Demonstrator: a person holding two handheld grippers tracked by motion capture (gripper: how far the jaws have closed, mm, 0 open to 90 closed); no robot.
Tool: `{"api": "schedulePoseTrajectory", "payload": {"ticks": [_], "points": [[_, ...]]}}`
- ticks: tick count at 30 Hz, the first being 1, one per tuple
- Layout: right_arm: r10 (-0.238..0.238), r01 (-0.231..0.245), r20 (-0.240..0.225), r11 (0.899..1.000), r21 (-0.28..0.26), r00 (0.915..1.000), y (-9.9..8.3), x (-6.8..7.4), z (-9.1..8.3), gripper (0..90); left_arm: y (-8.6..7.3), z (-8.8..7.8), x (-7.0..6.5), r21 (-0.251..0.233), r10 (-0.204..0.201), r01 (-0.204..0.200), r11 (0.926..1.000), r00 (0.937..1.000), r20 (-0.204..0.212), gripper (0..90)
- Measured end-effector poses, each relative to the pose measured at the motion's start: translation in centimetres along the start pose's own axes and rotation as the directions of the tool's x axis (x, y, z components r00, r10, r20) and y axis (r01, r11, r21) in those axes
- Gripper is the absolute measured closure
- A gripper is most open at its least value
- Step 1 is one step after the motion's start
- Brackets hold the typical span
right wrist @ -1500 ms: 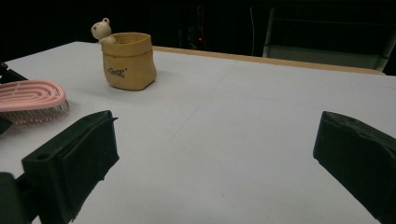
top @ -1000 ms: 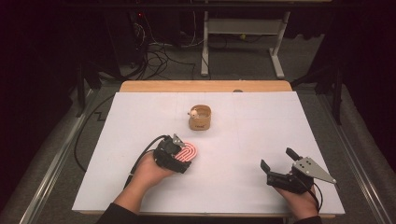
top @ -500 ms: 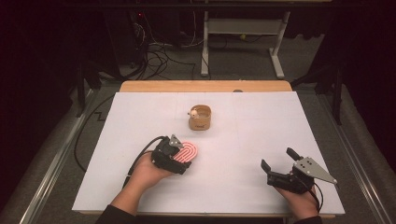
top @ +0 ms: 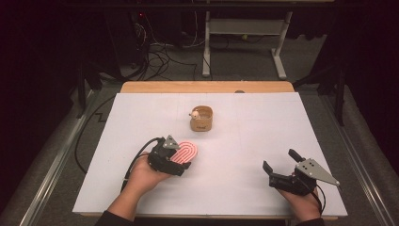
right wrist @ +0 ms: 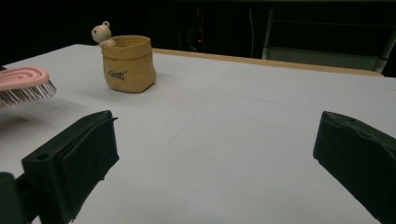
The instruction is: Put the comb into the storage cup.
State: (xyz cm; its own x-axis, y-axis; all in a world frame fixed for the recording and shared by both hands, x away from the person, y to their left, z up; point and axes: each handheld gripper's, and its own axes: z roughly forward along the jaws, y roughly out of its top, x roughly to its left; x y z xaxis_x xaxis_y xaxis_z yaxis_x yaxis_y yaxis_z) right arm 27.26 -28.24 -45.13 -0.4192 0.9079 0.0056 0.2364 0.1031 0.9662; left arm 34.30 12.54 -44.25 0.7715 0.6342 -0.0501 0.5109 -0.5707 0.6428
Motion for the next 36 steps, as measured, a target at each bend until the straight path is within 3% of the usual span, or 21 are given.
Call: {"api": "schedulePoseTrajectory", "payload": {"ticks": [9, 18, 24, 31, 34, 35, 36], "points": [[-0.003, 0.003, -0.001, 1.0, 0.0, 1.0, 0.0, 0.0, 0.0, 0.3, 0.0, -1.0, -0.3, -0.088, -0.008, 0.009, 0.9961, 0.9999, 0.012, 18.1], [-0.007, 0.007, -0.003, 1.0, 0.003, 1.0, 0.0, 0.3, 0.0, 0.3, 0.1, -0.9, -0.4, -0.149, -0.036, 0.039, 0.988, 0.9991, 0.024, 18.1], [-0.009, 0.009, -0.005, 1.0, 0.004, 0.9999, 0.0, 0.3, 0.1, 0.4, 0.3, -0.5, -0.9, -0.18, -0.032, 0.036, 0.983, 0.9991, 0.027, 18.1], [-0.006, 0.006, -0.003, 1.0, 0.005, 1.0, 0.0, 0.3, 0.0, 0.3, 0.0, -0.7, -1.8, -0.239, -0.015, 0.017, 0.9707, 0.9998, 0.011, 18.1], [-0.008, 0.008, -0.005, 1.0, 0.007, 1.0, 0.0, 0.4, 0.0, 0.4, -0.1, -1.3, -1.5, -0.267, -0.025, 0.029, 0.9634, 0.9995, 0.019, 18.1], [-0.009, 0.009, -0.006, 1.0, 0.007, 0.9999, 0.0, 0.4, 0.0, 0.3, -0.3, -1.6, -1.4, -0.291, -0.037, 0.042, 0.9557, 0.999, 0.023, 18.1], [-0.009, 0.009, -0.006, 1.0, 0.007, 0.9999, 0.0, 0.4, 0.0, 0.3, -0.3, -1.6, -1.4, -0.291, -0.037, 0.042, 0.9557, 0.999, 0.023, 18.1]]}}
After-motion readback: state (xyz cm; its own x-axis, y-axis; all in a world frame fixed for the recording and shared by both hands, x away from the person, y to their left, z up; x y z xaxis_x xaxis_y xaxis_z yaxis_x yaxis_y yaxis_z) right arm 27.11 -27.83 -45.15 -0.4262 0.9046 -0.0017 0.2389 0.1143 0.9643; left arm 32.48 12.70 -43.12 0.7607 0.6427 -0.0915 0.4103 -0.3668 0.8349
